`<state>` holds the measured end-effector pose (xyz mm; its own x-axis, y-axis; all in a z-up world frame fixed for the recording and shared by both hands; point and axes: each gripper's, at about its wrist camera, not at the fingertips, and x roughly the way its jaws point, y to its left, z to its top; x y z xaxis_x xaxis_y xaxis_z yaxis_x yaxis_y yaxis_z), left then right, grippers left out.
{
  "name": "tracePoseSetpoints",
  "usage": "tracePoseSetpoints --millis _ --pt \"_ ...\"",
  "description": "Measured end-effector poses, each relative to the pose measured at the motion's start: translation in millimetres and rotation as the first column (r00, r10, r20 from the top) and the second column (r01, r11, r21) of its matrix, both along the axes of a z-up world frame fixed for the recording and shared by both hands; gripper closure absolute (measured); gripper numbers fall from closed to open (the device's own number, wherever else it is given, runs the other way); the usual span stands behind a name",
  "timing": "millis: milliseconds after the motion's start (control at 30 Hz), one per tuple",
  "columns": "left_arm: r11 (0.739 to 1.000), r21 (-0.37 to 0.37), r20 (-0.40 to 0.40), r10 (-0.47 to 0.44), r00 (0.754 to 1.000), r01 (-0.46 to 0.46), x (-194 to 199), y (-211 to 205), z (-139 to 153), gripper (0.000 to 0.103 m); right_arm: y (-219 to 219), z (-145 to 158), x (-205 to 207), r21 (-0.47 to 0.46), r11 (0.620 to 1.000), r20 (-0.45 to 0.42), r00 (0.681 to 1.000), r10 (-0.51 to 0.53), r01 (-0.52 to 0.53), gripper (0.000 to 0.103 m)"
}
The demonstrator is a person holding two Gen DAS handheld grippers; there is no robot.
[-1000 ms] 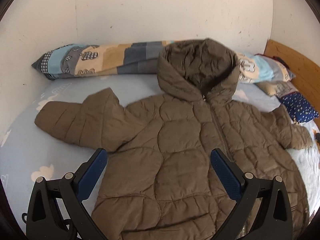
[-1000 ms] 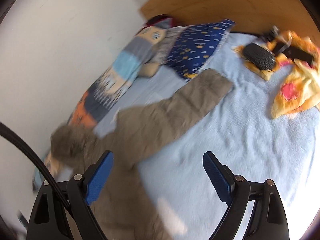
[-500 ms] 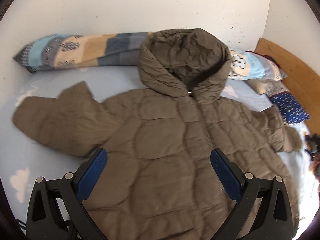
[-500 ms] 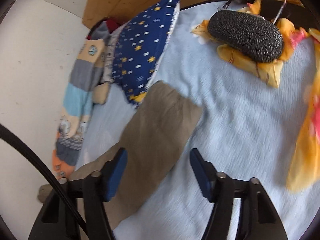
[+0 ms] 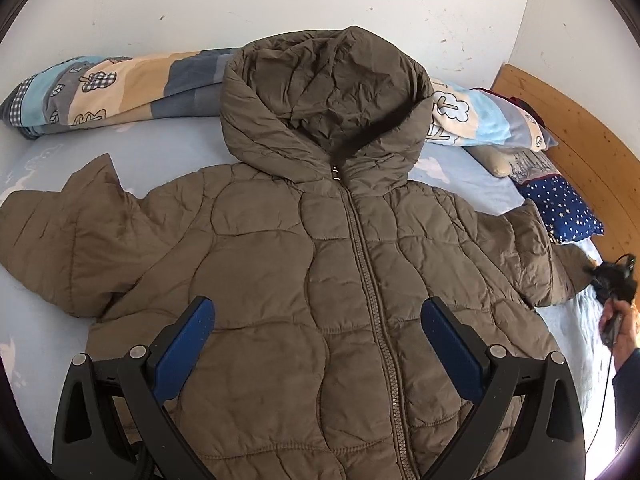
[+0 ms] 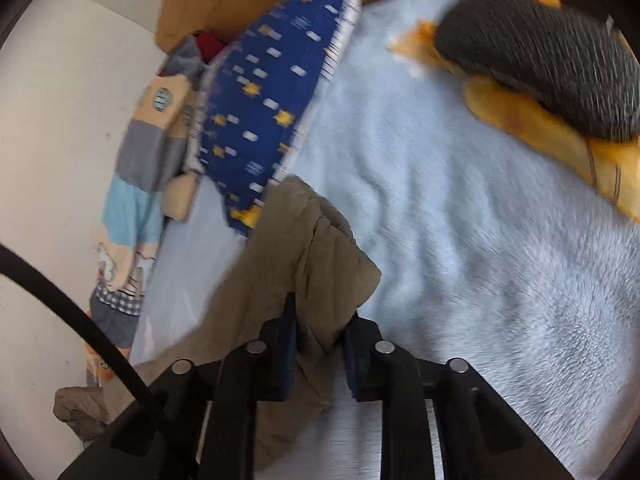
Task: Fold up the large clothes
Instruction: 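Grasp the jacket sleeve nearest the right tool and lift it, then fold the held sleeve across the jacket body with the right tool, then release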
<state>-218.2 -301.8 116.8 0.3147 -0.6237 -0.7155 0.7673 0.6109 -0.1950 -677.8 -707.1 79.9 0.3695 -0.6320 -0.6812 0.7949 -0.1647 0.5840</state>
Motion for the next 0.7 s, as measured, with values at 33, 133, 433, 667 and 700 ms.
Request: tracePoseSetpoints --millis 33,133,433,667,700 --pt "1.0 -0.007 -0.014 0.004 1.0 -0.005 1.1 1.7 1.6 0.0 1.0 8.7 4.6 -0.02 1.0 0.0 1.0 0.009 -0.009 0.083" --pt "1.0 -0.024 -0.02 0.007 1.0 -0.008 0.5 6.1 6.2 0.0 7.0 52.0 25.4 -0.119 0.991 -0.004 0.998 0.059 -0.059 0.084" --pt "1.0 -0.014 -0.004 0.007 1.0 -0.007 -2.3 9.9 17.0 0.0 75.0 192.7 156.1 -0.377 0.866 -0.04 0.94 0.34 -0.329 0.084" --pt "0.999 -0.023 -0.042 0.04 0.998 -0.041 13.3 24.9 19.6 0.0 141.3 235.2 269.9 -0.454 0.726 -0.073 0.834 0.547 -0.516 0.084" --pt "0.999 -0.023 -0.049 0.042 0.998 -0.043 14.3 25.2 19.6 0.0 147.9 235.0 285.6 -0.453 0.71 -0.068 0.814 0.576 -0.54 0.084"
